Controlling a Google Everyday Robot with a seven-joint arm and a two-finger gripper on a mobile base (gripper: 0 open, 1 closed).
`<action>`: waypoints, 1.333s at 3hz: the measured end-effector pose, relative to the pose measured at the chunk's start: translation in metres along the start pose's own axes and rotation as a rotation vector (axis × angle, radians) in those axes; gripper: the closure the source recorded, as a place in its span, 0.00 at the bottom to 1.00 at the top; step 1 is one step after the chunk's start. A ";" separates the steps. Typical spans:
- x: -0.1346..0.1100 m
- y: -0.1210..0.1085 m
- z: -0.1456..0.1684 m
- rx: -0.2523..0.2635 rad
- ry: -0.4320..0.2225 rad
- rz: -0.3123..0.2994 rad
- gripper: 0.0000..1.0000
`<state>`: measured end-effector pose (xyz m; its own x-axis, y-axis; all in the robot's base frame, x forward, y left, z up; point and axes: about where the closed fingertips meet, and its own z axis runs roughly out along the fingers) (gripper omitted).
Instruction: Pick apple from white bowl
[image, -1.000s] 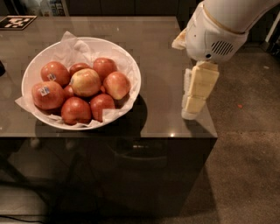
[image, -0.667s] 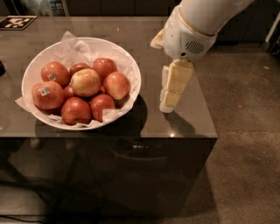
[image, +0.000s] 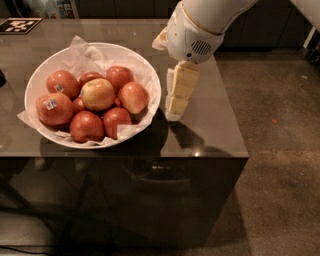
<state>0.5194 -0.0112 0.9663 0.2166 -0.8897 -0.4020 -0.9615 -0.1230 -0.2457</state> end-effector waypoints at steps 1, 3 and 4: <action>-0.024 -0.006 -0.008 0.007 0.015 -0.004 0.00; -0.076 -0.012 0.014 -0.094 0.015 -0.033 0.00; -0.077 -0.014 0.014 -0.082 0.009 -0.035 0.00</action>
Offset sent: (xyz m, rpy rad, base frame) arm -0.0047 0.0822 0.0358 -0.0624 0.0700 0.0667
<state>0.5181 0.0653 0.9882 0.2491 -0.8882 -0.3861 -0.9641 -0.1894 -0.1862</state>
